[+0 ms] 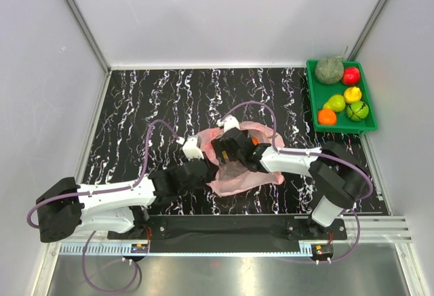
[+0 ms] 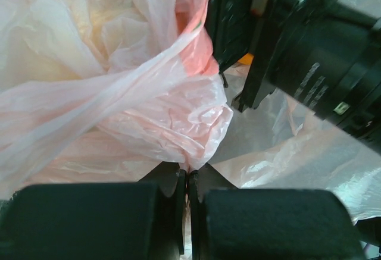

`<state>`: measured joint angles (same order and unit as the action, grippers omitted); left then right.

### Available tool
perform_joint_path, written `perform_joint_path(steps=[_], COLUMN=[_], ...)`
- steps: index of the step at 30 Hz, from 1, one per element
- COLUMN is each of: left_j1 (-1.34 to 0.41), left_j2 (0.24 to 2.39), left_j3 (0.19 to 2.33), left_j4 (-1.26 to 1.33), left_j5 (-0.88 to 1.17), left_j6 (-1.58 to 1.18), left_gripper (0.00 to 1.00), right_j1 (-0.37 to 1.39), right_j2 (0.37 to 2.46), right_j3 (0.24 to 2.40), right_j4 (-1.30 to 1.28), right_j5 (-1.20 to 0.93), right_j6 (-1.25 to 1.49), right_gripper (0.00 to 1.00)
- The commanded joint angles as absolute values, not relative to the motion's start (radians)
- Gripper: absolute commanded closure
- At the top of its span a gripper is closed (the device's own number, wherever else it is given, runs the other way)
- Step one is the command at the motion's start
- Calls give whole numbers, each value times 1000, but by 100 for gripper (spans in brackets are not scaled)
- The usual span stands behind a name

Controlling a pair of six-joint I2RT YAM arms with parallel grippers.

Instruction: Untie the knot of the plastic bag and take out the fruit

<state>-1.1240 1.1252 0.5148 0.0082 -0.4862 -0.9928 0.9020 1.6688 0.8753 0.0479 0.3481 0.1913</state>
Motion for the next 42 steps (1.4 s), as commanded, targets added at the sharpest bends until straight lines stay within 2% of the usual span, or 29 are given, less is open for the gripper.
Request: perform_joint_path(steps=[1,3,6,7,10,11,13,14,18,25,29,32,35,39,42], left_j1=[-1126,-1126,-1126,-1126,-1126,-1126,-1126,-1126,-1120,-1101,-1097,-1095,-1095,-1094,-1095], left_j2=[1108,1106,1108,1111,1108,1108,1106,1103,1104,1132,1155,1166,1161,1146,1128], left_j3=[534,532,532,532,534,534,537,540,566,644,666,672,661,635,620], left_j4=[40,40,40,40,38,38,34,29,26,28,31,25,23,9,5], left_j5=[-511,-511,-511,-511,-512,-514,-523,-526,-541,-549,-538,-528,-522,-534,-540], left_j6=[-992,-991,-991,-992,-991,-991,-989,-988,-957,-916,-905,-908,-911,-916,-920], left_gripper=[100,100,100,100,100,100,100,100,100,100,100,100,100,100,100], right_j1=[877,874,871,870,868,868,868,870,868,868,859,839,801,617,560], right_j2=[1629,1634,1609,1599,1577,1559,1522,1467,1301,1020,908,874,903,931,965], right_j3=[922,919,891,885,884,891,893,890,896,946,994,1040,1107,1152,1195], right_j4=[106,101,112,107,54,29,-50,-73,-219,-432,-442,-428,-443,-376,-331], right_j5=[348,338,295,282,258,244,181,160,60,2,-93,-114,43,-156,-74], right_j6=[216,216,222,225,235,235,245,250,279,268,241,233,201,198,201], right_gripper=[2,7,33,45,60,73,83,92,100,100,100,100,100,100,100])
